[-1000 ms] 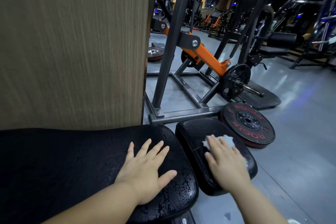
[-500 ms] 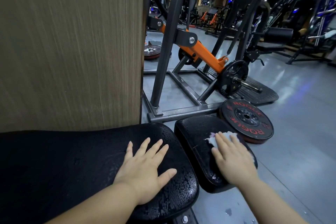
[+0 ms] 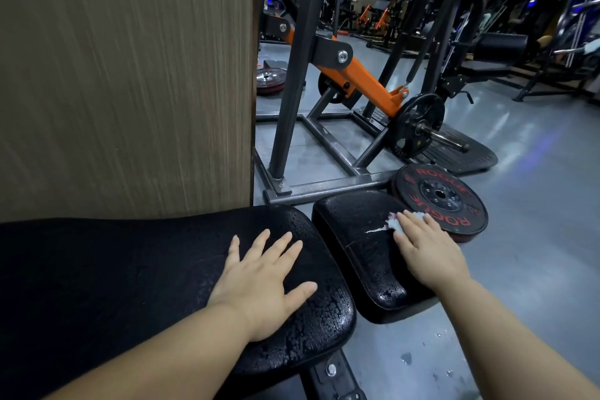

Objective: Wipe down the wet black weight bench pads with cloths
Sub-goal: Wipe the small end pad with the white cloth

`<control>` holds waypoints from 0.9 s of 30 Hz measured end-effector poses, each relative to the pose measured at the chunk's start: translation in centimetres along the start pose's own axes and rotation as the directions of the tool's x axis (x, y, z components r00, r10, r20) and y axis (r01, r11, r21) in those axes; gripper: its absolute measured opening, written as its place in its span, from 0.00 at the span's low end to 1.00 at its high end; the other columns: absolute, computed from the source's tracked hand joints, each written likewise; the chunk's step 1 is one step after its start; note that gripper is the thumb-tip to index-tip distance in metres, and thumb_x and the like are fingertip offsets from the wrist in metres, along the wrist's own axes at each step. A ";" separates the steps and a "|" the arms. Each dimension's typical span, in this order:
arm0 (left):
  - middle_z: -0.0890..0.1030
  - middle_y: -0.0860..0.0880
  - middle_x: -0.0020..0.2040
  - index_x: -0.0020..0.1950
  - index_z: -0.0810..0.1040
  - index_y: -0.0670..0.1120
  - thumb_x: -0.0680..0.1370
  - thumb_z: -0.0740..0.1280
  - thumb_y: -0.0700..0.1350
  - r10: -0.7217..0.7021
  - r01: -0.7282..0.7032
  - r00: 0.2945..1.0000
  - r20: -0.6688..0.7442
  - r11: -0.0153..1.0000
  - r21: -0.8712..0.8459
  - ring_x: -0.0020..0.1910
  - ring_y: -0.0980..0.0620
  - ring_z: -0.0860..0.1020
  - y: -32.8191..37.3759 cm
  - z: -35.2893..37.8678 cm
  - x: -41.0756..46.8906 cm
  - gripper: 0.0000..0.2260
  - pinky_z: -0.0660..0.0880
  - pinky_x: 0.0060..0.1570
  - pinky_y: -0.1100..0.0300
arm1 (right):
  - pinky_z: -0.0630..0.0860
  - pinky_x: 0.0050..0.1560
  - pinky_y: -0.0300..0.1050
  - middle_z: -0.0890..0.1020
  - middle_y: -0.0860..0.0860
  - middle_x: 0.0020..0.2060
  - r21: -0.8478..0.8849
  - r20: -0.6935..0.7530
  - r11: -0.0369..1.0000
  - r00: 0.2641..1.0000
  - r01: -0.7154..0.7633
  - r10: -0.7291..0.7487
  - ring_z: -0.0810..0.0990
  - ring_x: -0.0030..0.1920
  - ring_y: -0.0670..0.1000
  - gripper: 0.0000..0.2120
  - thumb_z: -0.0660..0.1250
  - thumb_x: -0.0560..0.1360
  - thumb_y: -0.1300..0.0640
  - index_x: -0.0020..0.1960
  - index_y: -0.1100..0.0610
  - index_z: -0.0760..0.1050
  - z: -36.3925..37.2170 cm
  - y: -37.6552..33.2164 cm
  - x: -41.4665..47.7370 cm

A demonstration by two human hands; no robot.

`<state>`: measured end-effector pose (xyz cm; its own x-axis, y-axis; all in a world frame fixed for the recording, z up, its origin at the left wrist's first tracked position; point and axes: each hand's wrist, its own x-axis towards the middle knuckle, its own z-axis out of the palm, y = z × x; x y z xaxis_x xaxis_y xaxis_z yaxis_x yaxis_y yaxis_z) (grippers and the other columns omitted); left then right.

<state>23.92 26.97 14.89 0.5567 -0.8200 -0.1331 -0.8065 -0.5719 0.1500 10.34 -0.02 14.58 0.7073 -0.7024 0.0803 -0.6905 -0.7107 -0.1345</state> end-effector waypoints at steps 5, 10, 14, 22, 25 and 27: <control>0.39 0.61 0.78 0.79 0.40 0.60 0.74 0.39 0.71 0.000 0.000 1.000 0.007 1.000 0.015 0.77 0.53 0.34 0.0 0.0 0.0 0.35 0.33 0.73 0.40 | 0.53 0.74 0.51 0.56 0.44 0.77 -0.024 0.036 0.999 0.998 0.048 -0.047 0.51 0.76 0.50 0.26 0.45 0.81 0.44 0.77 0.50 0.55 -0.1 -4.0 0.2; 0.39 0.61 0.78 0.79 0.40 0.60 0.74 0.39 0.71 -0.004 0.004 1.000 0.006 1.000 0.015 0.77 0.54 0.34 0.2 -0.2 0.0 0.35 0.33 0.73 0.41 | 0.49 0.75 0.46 0.54 0.43 0.77 -0.046 0.066 0.942 0.942 0.331 -0.328 0.48 0.77 0.49 0.27 0.43 0.81 0.42 0.78 0.49 0.52 0.4 -7.4 -1.2; 0.38 0.61 0.78 0.78 0.39 0.60 0.76 0.41 0.71 -0.002 0.002 1.000 0.001 1.000 0.021 0.77 0.54 0.33 0.1 -0.1 0.1 0.33 0.33 0.73 0.41 | 0.48 0.75 0.50 0.53 0.42 0.77 -0.025 0.117 0.953 0.947 0.303 -0.298 0.47 0.77 0.47 0.25 0.48 0.83 0.45 0.78 0.47 0.51 -0.1 -5.6 2.1; 0.38 0.62 0.78 0.78 0.39 0.61 0.77 0.43 0.70 -0.004 0.004 1.000 -0.004 0.999 0.032 0.76 0.54 0.32 0.0 -0.1 0.2 0.32 0.32 0.73 0.42 | 0.61 0.70 0.54 0.66 0.48 0.72 -0.046 0.044 0.999 0.999 0.020 -0.018 0.59 0.72 0.53 0.22 0.46 0.81 0.46 0.70 0.53 0.64 0.6 -6.1 9.2; 0.37 0.62 0.78 0.78 0.39 0.61 0.77 0.43 0.71 -0.006 0.006 1.000 -0.001 0.999 0.038 0.76 0.55 0.32 0.0 0.0 0.2 0.32 0.32 0.73 0.42 | 0.58 0.72 0.53 0.65 0.49 0.73 -0.051 0.105 0.957 0.955 0.284 -0.278 0.58 0.73 0.52 0.22 0.47 0.82 0.46 0.73 0.52 0.63 1.0 -10.0 8.6; 0.37 0.62 0.78 0.78 0.39 0.61 0.77 0.42 0.71 -0.008 0.009 1.000 -0.004 0.999 0.042 0.76 0.55 0.33 0.0 0.0 0.3 0.33 0.32 0.73 0.42 | 0.56 0.73 0.52 0.64 0.46 0.74 -0.061 0.102 0.899 0.898 0.434 -0.427 0.57 0.74 0.50 0.22 0.48 0.82 0.46 0.74 0.50 0.62 1.6 -12.0 7.5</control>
<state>24.04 26.73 14.91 0.5644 -0.8152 -0.1301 -0.8092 -0.5775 0.1080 24.15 3.32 15.22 0.9458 -0.3235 0.0288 -0.3228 -0.9461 -0.0258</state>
